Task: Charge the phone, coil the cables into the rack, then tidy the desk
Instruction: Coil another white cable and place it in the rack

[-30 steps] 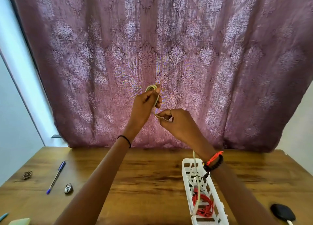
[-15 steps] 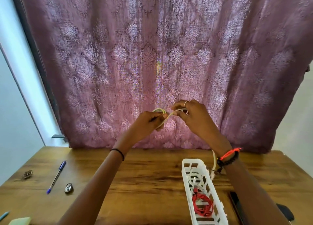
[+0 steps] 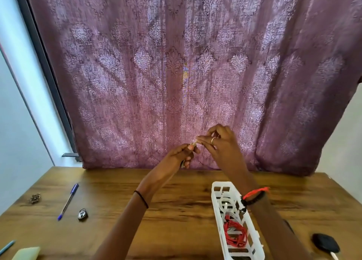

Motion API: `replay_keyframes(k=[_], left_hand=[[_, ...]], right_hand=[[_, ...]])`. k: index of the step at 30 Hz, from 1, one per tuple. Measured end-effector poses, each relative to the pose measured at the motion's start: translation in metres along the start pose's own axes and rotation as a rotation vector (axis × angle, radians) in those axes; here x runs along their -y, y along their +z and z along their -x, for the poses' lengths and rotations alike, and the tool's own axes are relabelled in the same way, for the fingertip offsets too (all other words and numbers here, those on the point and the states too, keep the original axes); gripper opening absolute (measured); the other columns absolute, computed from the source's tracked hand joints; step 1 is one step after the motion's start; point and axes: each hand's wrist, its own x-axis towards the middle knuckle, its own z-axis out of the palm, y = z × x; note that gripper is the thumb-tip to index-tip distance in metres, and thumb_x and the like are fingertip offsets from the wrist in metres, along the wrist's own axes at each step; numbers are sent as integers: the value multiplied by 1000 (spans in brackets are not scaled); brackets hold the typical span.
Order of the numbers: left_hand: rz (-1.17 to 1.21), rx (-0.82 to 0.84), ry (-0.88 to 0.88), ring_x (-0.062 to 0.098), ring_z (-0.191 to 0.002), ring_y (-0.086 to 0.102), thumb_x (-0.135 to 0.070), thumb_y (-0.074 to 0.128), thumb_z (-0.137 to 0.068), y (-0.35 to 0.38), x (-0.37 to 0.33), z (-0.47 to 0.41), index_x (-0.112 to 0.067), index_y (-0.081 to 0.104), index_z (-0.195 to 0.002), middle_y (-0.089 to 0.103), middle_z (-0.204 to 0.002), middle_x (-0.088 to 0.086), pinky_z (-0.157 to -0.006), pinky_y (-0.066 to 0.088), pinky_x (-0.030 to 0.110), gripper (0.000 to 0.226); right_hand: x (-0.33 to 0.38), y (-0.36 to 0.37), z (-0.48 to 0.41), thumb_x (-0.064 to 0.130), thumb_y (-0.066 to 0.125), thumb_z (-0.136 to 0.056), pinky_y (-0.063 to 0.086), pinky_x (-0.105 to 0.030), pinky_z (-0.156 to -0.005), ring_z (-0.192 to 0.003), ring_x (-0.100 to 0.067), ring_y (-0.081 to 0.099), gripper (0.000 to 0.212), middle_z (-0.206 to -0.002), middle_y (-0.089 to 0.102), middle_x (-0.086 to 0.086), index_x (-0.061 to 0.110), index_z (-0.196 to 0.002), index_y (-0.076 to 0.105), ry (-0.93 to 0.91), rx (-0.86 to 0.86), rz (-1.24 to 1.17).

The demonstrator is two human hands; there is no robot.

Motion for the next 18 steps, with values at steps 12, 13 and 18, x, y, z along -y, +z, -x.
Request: replay_keyframes(k=[12,13,18], left_hand=[[338,27,-151,5,-47,32,-21,35,-100,0,11,7,-9,56,-86,34,-55,-9,-49,31,17,27],[367,35,-179,5,-46,32,-20,34,-100,-2,11,6,-9,56,-86,33,-55,-9,-48,32,16,29],[448,52,-295,4,-40,29,-18,30,-100,-8,11,3,-8,55,-82,31,-50,-9,-43,28,17,33]], right_hand=[[45,44,54,0,59,-83,33,-1,-88,-104,-5,47,61,-122,45,-1,15,-140,41,479,105,-370],[46,47,56,-1,59,-83,35,-3,-87,-103,-6,48,61,-122,46,-2,16,-140,41,499,89,-378],[51,64,61,-3,58,-82,43,-20,-84,-100,-18,56,58,-116,53,-9,21,-134,49,636,44,-369]])
